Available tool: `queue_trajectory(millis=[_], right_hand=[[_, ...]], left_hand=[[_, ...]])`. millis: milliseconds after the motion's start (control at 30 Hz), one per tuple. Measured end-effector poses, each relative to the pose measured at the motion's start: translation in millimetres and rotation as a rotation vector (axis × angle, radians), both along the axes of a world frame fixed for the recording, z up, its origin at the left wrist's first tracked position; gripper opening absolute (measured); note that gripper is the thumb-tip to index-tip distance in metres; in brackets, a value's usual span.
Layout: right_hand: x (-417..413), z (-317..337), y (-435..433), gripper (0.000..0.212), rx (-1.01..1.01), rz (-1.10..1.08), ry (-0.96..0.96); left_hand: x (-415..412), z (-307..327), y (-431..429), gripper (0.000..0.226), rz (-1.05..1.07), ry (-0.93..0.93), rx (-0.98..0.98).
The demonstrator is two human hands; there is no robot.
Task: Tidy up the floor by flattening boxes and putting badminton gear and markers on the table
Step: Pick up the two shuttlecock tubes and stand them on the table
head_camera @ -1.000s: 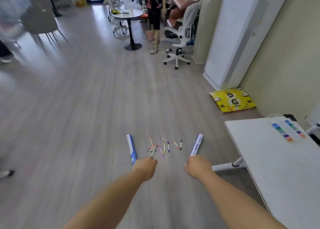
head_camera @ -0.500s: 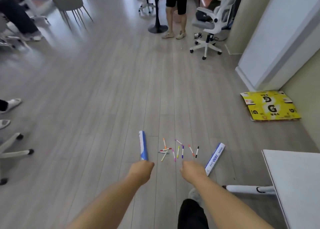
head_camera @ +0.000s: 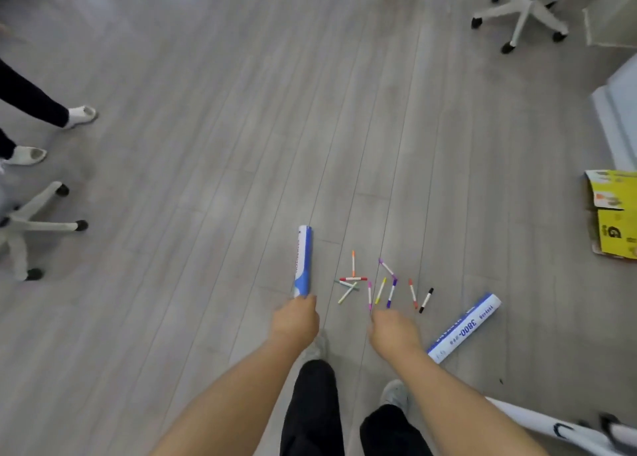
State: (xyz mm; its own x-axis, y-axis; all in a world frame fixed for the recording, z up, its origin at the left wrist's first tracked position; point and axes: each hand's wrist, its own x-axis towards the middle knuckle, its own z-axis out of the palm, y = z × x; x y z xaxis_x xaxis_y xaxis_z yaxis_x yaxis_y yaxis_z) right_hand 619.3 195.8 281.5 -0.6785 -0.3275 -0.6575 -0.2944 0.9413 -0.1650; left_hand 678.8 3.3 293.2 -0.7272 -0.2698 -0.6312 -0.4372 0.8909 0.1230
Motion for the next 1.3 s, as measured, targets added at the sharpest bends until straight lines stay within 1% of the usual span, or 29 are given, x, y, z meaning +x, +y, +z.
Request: queue_trajectory(millis=[133, 200, 233, 367, 467, 600, 700, 767, 833, 900, 1000, 1067, 1133, 1200, 1300], right_hand=[[-9, -109, -38, 0.017, -0.011, -0.055, -0.078], [-14, -175, -54, 0.013, -0.020, -0.077, -0.062], [-16, -209, -61, 0.014, -0.024, -0.081, -0.046], [-15, -342, -74, 0.032, -0.011, -0.049, -0.033], [-10, -433, -77, 0.034, 0.001, -0.070, -0.004], [-3, -528, -73, 0.027, 0.012, -0.082, 0.025], [3, -582, -67, 0.022, 0.006, -0.136, 0.066], [7, -612, -58, 0.023, 0.017, -0.146, 0.058], [11, -634, -48, 0.021, 0.023, -0.171, 0.050], [17, -649, -37, 0.015, 0.023, -0.188, 0.035], [19, -659, -19, 0.016, 0.050, -0.213, 0.024], [14, -658, -4, 0.018, 0.049, -0.247, 0.036], [10, -651, 17, 0.019, 0.057, -0.296, 0.035], [3, -632, 42, 0.012, 0.057, -0.361, 0.012], [-5, -602, 86, 0.018, 0.098, -0.437, 0.045]], left_hand=[[-26, -123, -34, 0.030, 0.072, -0.034, 0.016], [-36, -196, -53, 0.033, 0.108, -0.045, 0.019], [-41, -231, -62, 0.035, 0.139, -0.050, 0.021], [-47, -364, -86, 0.045, 0.307, -0.055, 0.054], [-44, -457, -96, 0.053, 0.422, -0.057, 0.080], [-39, -563, -105, 0.054, 0.585, -0.045, 0.118], [-36, -620, -110, 0.063, 0.665, -0.033, 0.087], [-36, -647, -113, 0.064, 0.687, -0.029, 0.061], [-38, -667, -115, 0.061, 0.696, -0.045, 0.058], [-42, -680, -116, 0.060, 0.733, -0.064, 0.053], [-47, -690, -111, 0.067, 0.819, -0.081, 0.043], [-50, -688, -102, 0.069, 0.856, -0.069, 0.058], [-54, -677, -84, 0.067, 0.848, -0.053, 0.068], [-59, -660, -58, 0.066, 0.798, -0.034, 0.093], [-70, -628, -8, 0.064, 0.659, -0.035, 0.149]])
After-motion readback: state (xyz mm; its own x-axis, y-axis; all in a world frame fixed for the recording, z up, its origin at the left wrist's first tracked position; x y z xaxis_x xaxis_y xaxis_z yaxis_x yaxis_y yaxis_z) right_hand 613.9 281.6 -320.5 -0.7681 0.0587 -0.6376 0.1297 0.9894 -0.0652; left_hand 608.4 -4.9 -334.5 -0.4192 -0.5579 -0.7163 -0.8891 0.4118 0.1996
